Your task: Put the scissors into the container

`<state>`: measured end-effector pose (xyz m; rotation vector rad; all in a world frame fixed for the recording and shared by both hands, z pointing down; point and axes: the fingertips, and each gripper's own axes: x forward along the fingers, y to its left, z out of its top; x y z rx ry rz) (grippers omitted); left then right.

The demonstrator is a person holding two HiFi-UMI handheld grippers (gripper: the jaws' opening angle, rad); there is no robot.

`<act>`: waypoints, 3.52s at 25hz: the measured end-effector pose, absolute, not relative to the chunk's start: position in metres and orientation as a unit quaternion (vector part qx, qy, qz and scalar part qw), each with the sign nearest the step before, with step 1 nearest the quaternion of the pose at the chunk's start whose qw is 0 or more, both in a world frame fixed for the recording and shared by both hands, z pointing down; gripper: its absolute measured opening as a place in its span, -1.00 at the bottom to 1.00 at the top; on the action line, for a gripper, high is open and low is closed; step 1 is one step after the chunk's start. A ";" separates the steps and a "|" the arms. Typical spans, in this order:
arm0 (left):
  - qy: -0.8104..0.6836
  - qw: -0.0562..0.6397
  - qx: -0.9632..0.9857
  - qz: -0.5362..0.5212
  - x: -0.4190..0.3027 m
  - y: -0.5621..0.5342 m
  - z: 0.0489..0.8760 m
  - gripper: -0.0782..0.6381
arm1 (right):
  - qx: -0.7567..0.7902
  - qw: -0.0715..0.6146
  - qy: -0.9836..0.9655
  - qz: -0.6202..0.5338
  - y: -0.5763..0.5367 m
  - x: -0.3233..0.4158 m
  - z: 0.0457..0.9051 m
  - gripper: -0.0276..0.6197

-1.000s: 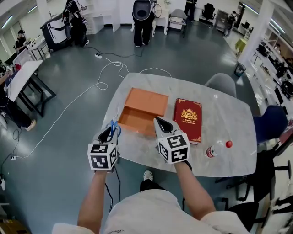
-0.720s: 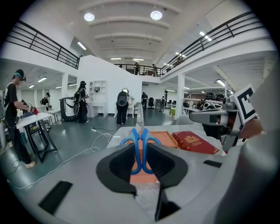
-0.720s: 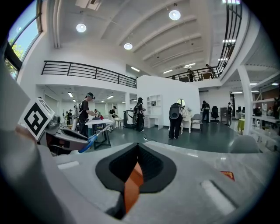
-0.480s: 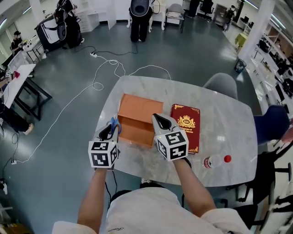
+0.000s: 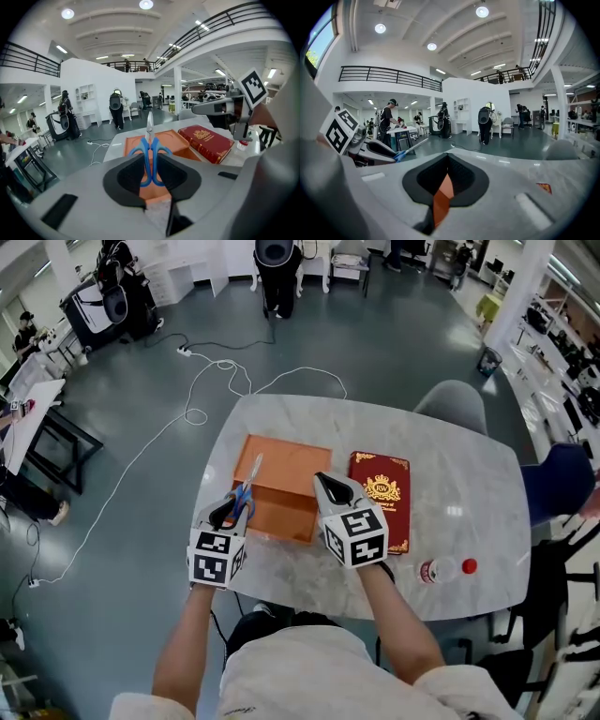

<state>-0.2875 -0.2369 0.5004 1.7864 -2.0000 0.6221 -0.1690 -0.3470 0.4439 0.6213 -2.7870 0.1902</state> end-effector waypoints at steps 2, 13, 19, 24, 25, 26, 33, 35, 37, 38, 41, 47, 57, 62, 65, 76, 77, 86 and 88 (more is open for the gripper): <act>-0.697 0.192 0.649 0.237 -0.287 -0.238 0.507 -0.55 | 0.220 0.142 -0.963 0.068 -0.348 -0.170 0.447 -0.90; -0.593 0.156 0.720 0.325 -0.294 -0.250 0.539 -0.55 | 0.278 0.158 -0.945 0.071 -0.352 -0.180 0.457 -0.90; -0.521 0.132 0.757 0.372 -0.295 -0.254 0.555 -0.55 | 0.319 0.160 -0.931 0.076 -0.350 -0.186 0.461 -0.90; -0.462 0.109 0.782 0.404 -0.291 -0.258 0.560 -0.55 | 0.352 0.161 -0.918 0.083 -0.346 -0.184 0.461 -0.90; -0.451 0.104 0.786 0.410 -0.290 -0.260 0.562 -0.55 | 0.358 0.162 -0.916 0.084 -0.345 -0.183 0.461 -0.90; -0.440 0.099 0.790 0.416 -0.289 -0.261 0.564 -0.55 | 0.364 0.162 -0.913 0.085 -0.345 -0.182 0.462 -0.90; -0.372 0.069 0.810 0.449 -0.283 -0.267 0.578 -0.55 | 0.401 0.166 -0.896 0.091 -0.341 -0.172 0.469 -0.90; -0.355 0.065 0.813 0.457 -0.281 -0.270 0.583 -0.55 | 0.411 0.167 -0.891 0.093 -0.340 -0.167 0.472 -0.90; -0.339 0.068 0.815 0.464 -0.278 -0.272 0.589 -0.55 | 0.420 0.168 -0.887 0.094 -0.339 -0.163 0.474 -0.90; -0.333 0.072 0.816 0.467 -0.277 -0.273 0.592 -0.55 | 0.424 0.168 -0.885 0.095 -0.338 -0.160 0.474 -0.90; -0.312 0.077 0.816 0.481 -0.273 -0.276 0.599 -0.54 | 0.436 0.168 -0.878 0.098 -0.335 -0.152 0.476 -0.90; -0.276 0.075 0.812 0.509 -0.265 -0.277 0.608 -0.54 | 0.452 0.168 -0.870 0.103 -0.330 -0.141 0.479 -0.90; -0.233 0.079 0.790 0.562 -0.260 -0.272 0.631 -0.54 | 0.458 0.169 -0.866 0.110 -0.322 -0.134 0.483 -0.90; -0.227 0.090 0.786 0.568 -0.260 -0.272 0.636 -0.54 | 0.462 0.165 -0.864 0.113 -0.322 -0.129 0.482 -0.90; -0.224 0.093 0.783 0.574 -0.260 -0.272 0.638 -0.54 | 0.460 0.166 -0.865 0.115 -0.321 -0.130 0.482 -0.90; -0.247 0.082 0.783 0.565 -0.266 -0.276 0.630 -0.54 | 0.453 0.161 -0.869 0.116 -0.318 -0.137 0.481 -0.90; -0.252 0.081 0.784 0.562 -0.267 -0.277 0.627 -0.54 | 0.452 0.161 -0.869 0.116 -0.318 -0.138 0.480 -0.90; -0.342 0.104 0.802 0.479 -0.279 -0.286 0.587 -0.54 | 0.438 0.161 -0.878 0.111 -0.316 -0.151 0.474 -0.90; -0.367 0.112 0.806 0.451 -0.284 -0.286 0.572 -0.54 | 0.434 0.161 -0.880 0.108 -0.315 -0.155 0.472 -0.90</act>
